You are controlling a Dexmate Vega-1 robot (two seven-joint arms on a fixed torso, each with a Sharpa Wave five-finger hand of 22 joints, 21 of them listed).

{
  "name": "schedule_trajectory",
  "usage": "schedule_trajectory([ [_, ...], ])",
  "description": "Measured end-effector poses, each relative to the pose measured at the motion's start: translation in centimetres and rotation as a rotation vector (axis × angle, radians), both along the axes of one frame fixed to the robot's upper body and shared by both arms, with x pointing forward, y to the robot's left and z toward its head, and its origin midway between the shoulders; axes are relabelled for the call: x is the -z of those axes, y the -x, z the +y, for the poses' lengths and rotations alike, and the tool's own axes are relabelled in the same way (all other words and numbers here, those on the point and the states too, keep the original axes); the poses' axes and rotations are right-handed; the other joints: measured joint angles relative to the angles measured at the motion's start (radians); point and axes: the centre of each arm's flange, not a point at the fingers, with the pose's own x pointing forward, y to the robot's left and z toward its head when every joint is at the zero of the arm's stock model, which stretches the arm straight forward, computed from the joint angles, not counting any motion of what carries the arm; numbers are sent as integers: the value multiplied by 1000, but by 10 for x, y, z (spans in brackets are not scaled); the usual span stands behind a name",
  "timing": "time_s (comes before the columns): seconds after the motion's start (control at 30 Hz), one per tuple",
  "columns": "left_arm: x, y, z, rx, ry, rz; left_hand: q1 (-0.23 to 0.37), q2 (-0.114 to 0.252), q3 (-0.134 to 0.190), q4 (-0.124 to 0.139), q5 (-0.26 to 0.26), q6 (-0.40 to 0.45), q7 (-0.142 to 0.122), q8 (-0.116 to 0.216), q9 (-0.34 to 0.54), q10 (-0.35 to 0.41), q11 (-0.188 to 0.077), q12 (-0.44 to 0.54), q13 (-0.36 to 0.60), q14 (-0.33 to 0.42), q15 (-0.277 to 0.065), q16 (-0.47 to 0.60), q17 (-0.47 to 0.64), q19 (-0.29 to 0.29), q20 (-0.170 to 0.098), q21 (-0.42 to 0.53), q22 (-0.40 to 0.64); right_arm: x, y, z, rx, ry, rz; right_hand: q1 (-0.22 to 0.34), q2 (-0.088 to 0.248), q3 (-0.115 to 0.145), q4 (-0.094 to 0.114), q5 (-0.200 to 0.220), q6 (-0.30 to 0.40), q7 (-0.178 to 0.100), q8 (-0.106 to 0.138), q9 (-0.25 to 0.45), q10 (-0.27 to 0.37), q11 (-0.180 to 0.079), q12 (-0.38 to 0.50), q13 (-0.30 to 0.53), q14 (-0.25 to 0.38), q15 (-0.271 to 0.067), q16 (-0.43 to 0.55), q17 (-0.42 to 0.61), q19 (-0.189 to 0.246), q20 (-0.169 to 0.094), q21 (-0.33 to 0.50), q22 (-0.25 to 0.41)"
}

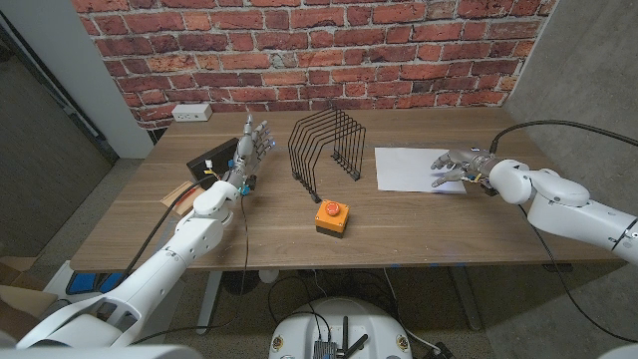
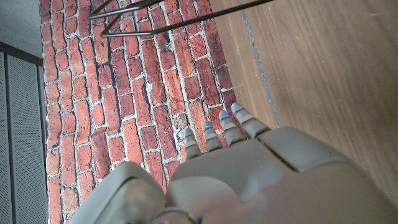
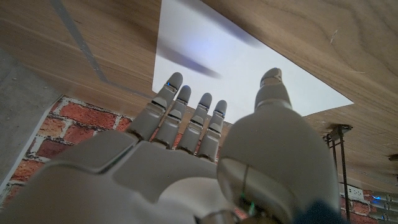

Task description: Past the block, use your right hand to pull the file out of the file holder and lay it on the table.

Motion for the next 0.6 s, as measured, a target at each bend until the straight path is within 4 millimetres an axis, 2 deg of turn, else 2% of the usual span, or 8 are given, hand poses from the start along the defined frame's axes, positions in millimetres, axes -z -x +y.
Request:
schedule_trajectory([
  [0.1,0,0,0,0,0,0,0,0,0,0,0,0,0,0,0,0,0,0,0,0,0,0,0,0,0,0,0,-1,1,-1,-2,-6,3,-10,3,0,0,0,-20,5,-4,0,-19,8,0,-4,-25,-1,-3,-7,-12,5,0,-1],
  [0.27,0,0,0,0,0,0,0,0,0,0,0,0,0,0,0,0,0,0,0,0,0,0,0,0,0,0,0,-4,2,-1,-9,-30,10,-35,8,-11,12,0,-45,8,-4,0,-46,15,0,-8,-51,1,-3,-14,-32,14,-8,-1],
  [0.37,0,0,0,0,0,1,0,0,0,0,0,0,0,0,0,0,0,0,0,0,0,0,0,0,0,0,0,-6,3,-2,-10,-48,13,-58,32,-9,25,0,-67,4,-4,0,-72,15,0,-9,-74,1,-3,-19,-39,14,-8,-1],
  [0.43,0,0,0,0,0,1,0,0,0,0,0,0,0,0,0,0,0,0,0,0,0,0,0,0,0,0,0,-7,4,-3,-12,-64,14,-62,35,-9,27,0,-83,4,-4,0,-80,24,0,-13,-83,1,-3,-23,-43,15,-8,-1],
  [0.6,0,0,0,0,0,1,0,0,0,0,0,0,0,0,0,0,0,0,0,0,0,0,0,0,0,0,0,-13,7,-4,-16,-105,6,-78,41,-9,27,0,-106,1,-4,0,-108,25,0,-14,-107,5,-3,-31,-57,17,-8,-1],
])
